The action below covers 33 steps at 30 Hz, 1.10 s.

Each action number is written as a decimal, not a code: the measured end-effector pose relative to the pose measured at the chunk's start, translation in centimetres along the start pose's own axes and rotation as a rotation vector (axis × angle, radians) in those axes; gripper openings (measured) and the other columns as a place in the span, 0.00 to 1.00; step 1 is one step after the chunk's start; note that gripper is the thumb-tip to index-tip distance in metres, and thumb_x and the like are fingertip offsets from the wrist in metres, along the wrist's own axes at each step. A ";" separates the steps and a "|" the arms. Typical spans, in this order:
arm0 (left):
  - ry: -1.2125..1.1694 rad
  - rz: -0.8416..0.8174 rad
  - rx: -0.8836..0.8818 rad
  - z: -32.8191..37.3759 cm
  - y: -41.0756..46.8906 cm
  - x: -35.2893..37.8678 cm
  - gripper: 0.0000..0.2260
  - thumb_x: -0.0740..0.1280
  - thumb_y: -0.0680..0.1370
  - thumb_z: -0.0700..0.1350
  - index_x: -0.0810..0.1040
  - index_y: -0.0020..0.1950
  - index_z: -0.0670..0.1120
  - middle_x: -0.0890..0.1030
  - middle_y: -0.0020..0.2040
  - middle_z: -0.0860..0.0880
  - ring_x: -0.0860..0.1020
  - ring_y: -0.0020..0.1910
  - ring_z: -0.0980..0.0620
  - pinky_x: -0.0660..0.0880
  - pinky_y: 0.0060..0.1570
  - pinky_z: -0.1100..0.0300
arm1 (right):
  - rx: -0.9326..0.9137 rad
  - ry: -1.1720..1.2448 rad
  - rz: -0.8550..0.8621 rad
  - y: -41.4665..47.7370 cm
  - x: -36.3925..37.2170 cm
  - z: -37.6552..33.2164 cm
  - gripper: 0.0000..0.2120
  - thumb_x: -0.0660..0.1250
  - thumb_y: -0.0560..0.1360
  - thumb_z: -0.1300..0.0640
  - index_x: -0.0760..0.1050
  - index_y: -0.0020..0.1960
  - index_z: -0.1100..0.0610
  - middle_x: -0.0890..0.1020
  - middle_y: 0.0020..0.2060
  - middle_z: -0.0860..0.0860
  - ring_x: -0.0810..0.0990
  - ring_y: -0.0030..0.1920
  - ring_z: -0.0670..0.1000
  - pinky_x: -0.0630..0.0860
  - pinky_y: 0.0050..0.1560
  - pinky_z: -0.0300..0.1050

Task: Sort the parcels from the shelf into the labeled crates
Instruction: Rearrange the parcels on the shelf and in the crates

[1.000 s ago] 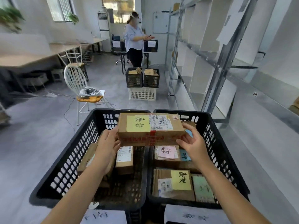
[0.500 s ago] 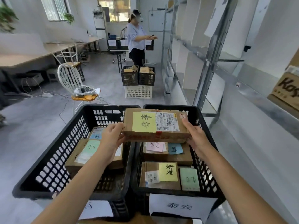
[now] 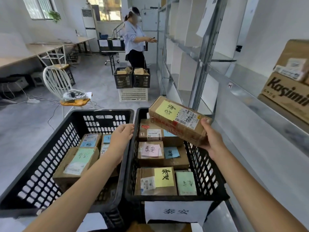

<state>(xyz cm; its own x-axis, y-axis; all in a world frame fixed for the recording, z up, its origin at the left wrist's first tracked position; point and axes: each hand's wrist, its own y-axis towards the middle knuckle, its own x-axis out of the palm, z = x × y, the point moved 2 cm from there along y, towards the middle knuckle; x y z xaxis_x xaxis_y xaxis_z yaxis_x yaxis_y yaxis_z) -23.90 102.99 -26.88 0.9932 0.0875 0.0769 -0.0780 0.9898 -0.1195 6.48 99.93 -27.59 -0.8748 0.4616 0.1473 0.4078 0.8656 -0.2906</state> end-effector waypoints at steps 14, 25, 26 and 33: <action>0.137 -0.113 -0.005 -1.3 0.0 2.9 0.08 0.64 0.75 0.49 0.80 0.52 0.53 0.81 0.57 0.49 0.78 0.60 0.51 0.74 0.65 0.49 | 0.206 -0.086 0.318 -2.4 -0.1 7.8 0.29 0.65 0.76 0.38 0.56 0.68 0.49 0.70 0.66 0.63 0.76 0.61 0.63 0.80 0.55 0.65; 0.154 -0.177 -0.043 -2.5 -0.8 5.5 0.09 0.62 0.81 0.47 0.79 0.58 0.51 0.80 0.57 0.50 0.78 0.57 0.53 0.75 0.56 0.56 | 0.410 0.042 0.430 -5.8 -0.2 10.4 0.34 0.67 0.79 0.50 0.50 0.76 0.54 0.68 0.66 0.61 0.72 0.65 0.63 0.74 0.62 0.66; 0.156 -0.185 -0.042 -2.6 -0.9 5.6 0.09 0.62 0.81 0.47 0.79 0.59 0.51 0.80 0.56 0.51 0.78 0.57 0.53 0.75 0.55 0.57 | 0.449 0.062 0.378 -5.5 -0.2 10.6 0.34 0.69 0.78 0.53 0.52 0.76 0.53 0.70 0.65 0.61 0.74 0.63 0.64 0.74 0.61 0.69; 0.217 -0.150 -0.030 -2.9 -0.5 4.6 0.11 0.62 0.81 0.47 0.79 0.60 0.50 0.79 0.57 0.53 0.77 0.58 0.53 0.74 0.62 0.51 | 0.514 -0.304 0.046 -4.4 -1.5 10.5 0.22 0.68 0.78 0.59 0.68 0.71 0.60 0.77 0.60 0.59 0.74 0.63 0.59 0.71 0.68 0.61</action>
<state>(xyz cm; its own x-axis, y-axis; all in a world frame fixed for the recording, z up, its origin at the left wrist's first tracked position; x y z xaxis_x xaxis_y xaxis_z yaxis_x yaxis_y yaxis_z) -19.06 102.58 -29.37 0.9891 -0.0893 -0.1175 0.0709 0.9858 -0.1520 3.27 93.44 -36.45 -0.9260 0.3541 -0.1312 0.3342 0.6064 -0.7215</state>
